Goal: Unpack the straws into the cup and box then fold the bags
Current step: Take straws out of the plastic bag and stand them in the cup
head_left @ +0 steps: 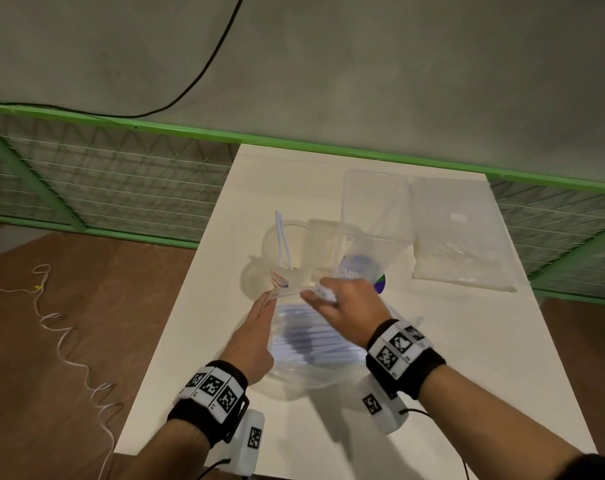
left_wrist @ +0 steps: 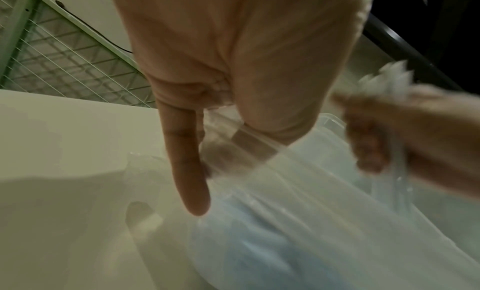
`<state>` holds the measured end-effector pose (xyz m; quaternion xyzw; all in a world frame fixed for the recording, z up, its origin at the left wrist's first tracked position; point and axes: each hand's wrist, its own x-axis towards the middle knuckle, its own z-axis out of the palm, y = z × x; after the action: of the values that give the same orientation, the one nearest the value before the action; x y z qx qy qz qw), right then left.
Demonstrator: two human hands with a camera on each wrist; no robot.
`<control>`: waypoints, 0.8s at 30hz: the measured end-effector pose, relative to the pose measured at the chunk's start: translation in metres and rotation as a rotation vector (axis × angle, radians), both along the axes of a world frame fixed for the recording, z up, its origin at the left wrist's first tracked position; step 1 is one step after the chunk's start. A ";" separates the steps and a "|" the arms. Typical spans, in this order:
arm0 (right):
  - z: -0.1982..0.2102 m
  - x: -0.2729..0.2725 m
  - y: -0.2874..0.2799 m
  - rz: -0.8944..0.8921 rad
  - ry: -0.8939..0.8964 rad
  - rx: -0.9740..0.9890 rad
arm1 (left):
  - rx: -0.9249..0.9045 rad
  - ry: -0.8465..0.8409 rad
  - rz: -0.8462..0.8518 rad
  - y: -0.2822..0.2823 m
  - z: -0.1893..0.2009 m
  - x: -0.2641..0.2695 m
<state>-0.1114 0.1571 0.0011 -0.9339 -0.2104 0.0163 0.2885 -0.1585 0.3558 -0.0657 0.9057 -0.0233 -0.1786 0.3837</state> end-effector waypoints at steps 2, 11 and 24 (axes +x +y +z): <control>0.028 -0.002 -0.004 -0.117 0.009 0.325 | 0.000 0.003 -0.001 -0.001 0.002 0.001; 0.008 -0.004 -0.013 -0.476 0.262 0.765 | -0.024 0.009 -0.018 -0.002 0.004 0.006; 0.093 0.050 -0.011 -0.201 0.194 0.127 | -0.048 0.036 -0.049 -0.001 0.013 0.007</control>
<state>-0.0610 0.1463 0.0943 -0.9241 -0.0876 0.0643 0.3663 -0.1514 0.3546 -0.0526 0.8921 -0.0431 -0.2035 0.4010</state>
